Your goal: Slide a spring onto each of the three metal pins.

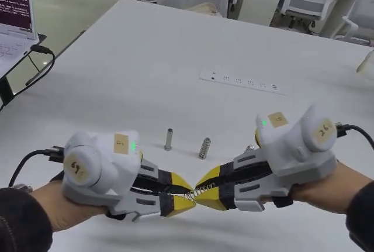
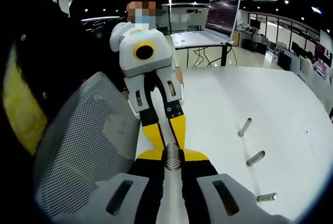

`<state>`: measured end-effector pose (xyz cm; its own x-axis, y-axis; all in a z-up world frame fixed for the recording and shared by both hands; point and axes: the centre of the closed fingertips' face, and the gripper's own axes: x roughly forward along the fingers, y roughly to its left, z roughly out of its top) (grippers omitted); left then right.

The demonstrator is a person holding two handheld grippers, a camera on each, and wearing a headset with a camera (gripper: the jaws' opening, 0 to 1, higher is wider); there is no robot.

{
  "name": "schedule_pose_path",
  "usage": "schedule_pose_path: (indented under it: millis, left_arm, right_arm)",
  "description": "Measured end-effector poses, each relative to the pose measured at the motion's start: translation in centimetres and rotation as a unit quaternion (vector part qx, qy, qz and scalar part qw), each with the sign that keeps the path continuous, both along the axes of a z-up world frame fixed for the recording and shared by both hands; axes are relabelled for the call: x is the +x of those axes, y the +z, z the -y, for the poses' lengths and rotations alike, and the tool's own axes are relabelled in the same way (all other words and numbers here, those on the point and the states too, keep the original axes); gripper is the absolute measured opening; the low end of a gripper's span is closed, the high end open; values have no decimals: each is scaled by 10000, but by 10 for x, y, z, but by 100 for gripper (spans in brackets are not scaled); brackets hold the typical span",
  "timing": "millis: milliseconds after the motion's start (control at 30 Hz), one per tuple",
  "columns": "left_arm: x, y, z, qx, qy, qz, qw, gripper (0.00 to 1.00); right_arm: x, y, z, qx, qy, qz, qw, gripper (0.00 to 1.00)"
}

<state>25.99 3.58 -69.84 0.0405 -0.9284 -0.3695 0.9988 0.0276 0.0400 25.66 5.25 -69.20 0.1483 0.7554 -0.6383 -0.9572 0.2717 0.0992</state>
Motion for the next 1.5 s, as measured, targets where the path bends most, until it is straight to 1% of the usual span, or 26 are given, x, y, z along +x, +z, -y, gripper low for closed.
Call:
schedule_pose_path:
  millis: [200, 300, 333, 400, 467, 567, 600, 667, 767, 833, 900, 967, 1100, 1167, 1233, 1267, 1300, 1333, 1400, 1500]
  left_arm:
    - [-2, -1, 1, -5, -24, -16, 10000, 2]
    - [-2, -1, 3, -14, -26, -49, 10000, 2]
    - [-2, -2, 3, -4, -16, -30, 10000, 1]
    - [-2, -2, 3, -24, -8, -61, 10000, 1]
    - [-2, -1, 3, -52, -11, -50, 10000, 2]
    - [-1, 0, 4, -78, 4, -44, 10000, 2]
    - [-1, 0, 3, -74, 10, -44, 10000, 2]
    - [-1, 0, 4, -69, 9, -32, 10000, 2]
    - [-1, 0, 4, -89, 30, -55, 9999, 2]
    - [-1, 0, 4, -105, 49, -46, 9999, 2]
    - [0, 2, 5, -151, 82, -27, 9998, 2]
    - [0, 3, 5, -188, 114, -44, 9997, 3]
    - [0, 2, 6, -173, 143, -42, 9997, 3]
    - [1, 2, 7, -166, 164, -37, 9997, 3]
    - [1, 0, 6, -122, 192, -65, 9997, 5]
    - [1, 0, 6, -108, 197, -109, 9997, 8]
    - [1, -1, 6, -107, 198, -138, 9997, 11]
    - [-1, 0, 6, -130, 194, -205, 9995, 14]
    - [-1, 0, 7, -144, 229, -245, 9993, 18]
    - [1, -3, 5, -97, 298, -215, 9993, 22]
  right_arm:
    - [-2, -2, -2, -23, 38, -41, 10000, 9]
    - [-2, -2, -2, -48, 49, -79, 9999, 9]
    - [-1, -3, -2, -89, 60, -80, 9999, 9]
    - [-1, -3, -1, -108, 62, -121, 9998, 9]
    - [-2, -2, -1, -129, 74, -153, 9998, 9]
    - [-1, -3, 1, -215, 91, -197, 9995, 9]
    - [-1, -4, 2, -313, 108, -227, 9992, 9]
    - [-2, -5, 2, -372, 153, -237, 9989, 9]
    - [-2, -5, 2, -452, 191, -235, 9985, 8]
    - [-2, -5, 3, -477, 191, -258, 9983, 8]
    - [-1, -2, 3, -499, 204, -232, 9983, 8]
    - [0, -1, 3, -540, 216, -241, 9980, 8]
    - [0, -2, 4, -642, 262, -250, 9973, 8]
    - [0, -2, 4, -646, 260, -260, 9972, 8]
    - [0, -2, 4, -640, 257, -247, 9973, 8]
    - [0, -2, 3, -630, 253, -260, 9974, 8]
    - [0, -2, 3, -634, 253, -261, 9973, 8]
    - [0, -2, 4, -661, 253, -233, 9972, 8]
    - [1, -3, 5, -685, 254, -241, 9970, 8]
    - [1, -4, 7, -733, 251, -244, 9967, 8]
